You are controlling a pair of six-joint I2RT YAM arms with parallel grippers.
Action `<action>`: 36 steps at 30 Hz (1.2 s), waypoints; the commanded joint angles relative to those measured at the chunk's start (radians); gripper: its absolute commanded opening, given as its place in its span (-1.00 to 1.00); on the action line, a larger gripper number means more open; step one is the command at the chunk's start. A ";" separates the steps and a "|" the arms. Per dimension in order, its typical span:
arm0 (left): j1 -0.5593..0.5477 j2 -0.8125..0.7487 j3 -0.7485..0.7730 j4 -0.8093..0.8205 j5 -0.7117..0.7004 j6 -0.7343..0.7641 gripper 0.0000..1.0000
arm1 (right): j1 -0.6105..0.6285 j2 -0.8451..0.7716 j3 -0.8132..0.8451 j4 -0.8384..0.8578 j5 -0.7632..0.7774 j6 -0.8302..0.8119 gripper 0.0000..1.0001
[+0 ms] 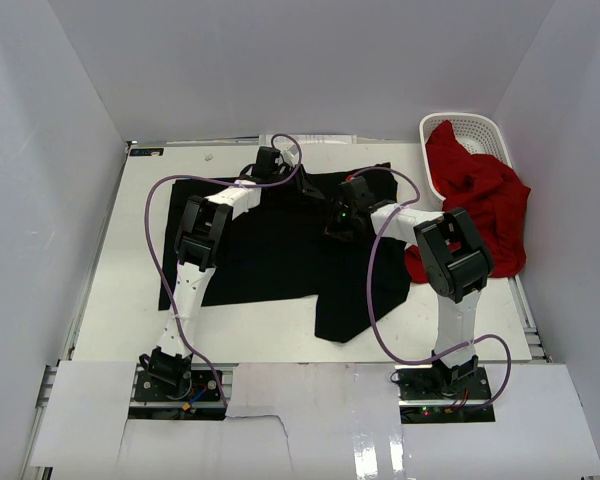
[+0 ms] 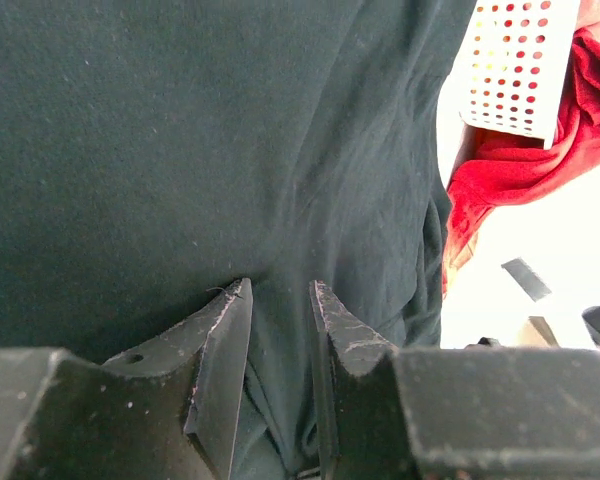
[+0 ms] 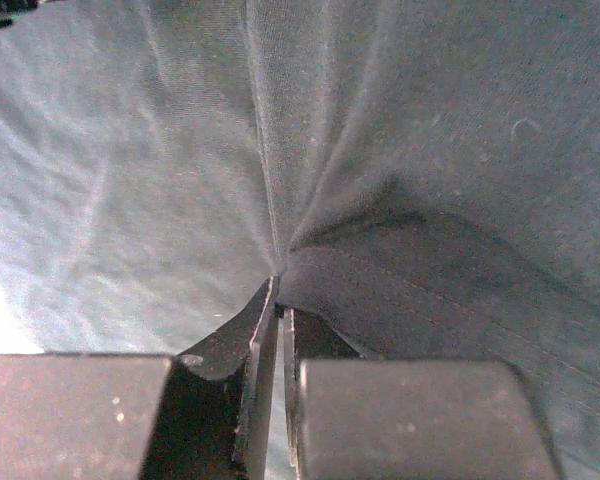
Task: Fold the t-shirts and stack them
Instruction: Fold the flattened tshirt in 1/3 of the way
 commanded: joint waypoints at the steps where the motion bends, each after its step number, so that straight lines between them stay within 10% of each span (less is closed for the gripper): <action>1: 0.009 -0.072 -0.004 0.004 0.003 0.007 -0.19 | 0.004 -0.048 -0.021 0.056 -0.092 0.116 -0.85; 10: 0.010 -0.078 -0.007 0.002 0.003 0.007 -0.19 | 0.004 -0.048 -0.070 0.132 -0.284 0.288 0.48; 12: 0.010 -0.080 -0.005 0.004 0.003 0.007 -0.18 | 0.006 -0.069 -0.083 0.131 -0.313 0.280 0.50; 19: 0.010 -0.081 -0.002 0.000 0.009 0.008 -0.18 | -0.019 -0.224 -0.064 -0.036 -0.214 0.070 0.50; 32: 0.013 -0.076 0.001 -0.004 0.012 0.010 -0.18 | -0.048 -0.234 -0.012 -0.312 0.429 -0.356 0.27; 35: 0.015 -0.078 0.004 -0.013 0.012 0.017 -0.17 | -0.068 -0.201 -0.018 -0.331 0.459 -0.361 -0.16; 36: 0.015 -0.076 0.006 -0.016 0.012 0.019 -0.17 | -0.076 -0.197 -0.023 -0.329 0.460 -0.363 -0.66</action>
